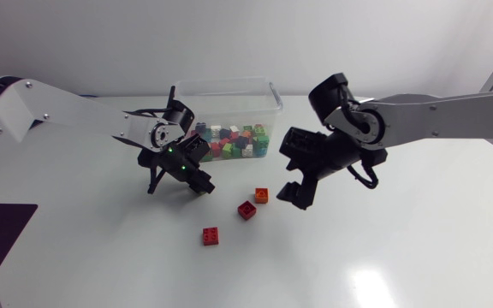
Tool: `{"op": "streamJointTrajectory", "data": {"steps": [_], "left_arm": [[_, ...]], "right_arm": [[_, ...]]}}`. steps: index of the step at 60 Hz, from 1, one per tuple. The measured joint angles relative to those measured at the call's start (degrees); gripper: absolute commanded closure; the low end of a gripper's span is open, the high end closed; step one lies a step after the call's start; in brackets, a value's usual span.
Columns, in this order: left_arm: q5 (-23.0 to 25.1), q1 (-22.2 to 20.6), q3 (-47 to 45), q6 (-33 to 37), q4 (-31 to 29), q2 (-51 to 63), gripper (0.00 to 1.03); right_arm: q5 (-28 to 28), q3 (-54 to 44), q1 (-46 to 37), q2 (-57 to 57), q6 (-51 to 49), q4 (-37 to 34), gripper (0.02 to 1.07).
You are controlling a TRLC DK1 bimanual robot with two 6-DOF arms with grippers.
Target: Place the duplo bricks in the container
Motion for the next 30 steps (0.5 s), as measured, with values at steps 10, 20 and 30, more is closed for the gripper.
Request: {"op": "streamJointTrajectory", "data": {"steps": [10,20,30], "left_arm": [[-0.02,0.0,-0.17,0.02,-1.77,-3.04,0.7],[-0.02,0.0,-0.17,0.02,-2.86,-11.3,0.7],[0.0,-0.04,-0.17,-0.02,-2.84,-17.97,0.7]], "right_arm": [[-0.59,1.81,0.17,6.32,-5.55,-2.34,0.06],[-1.97,6.62,0.42,11.78,-8.04,-2.36,0.06],[-3.85,11.98,0.35,16.55,-9.33,-3.23,0.06]]}}
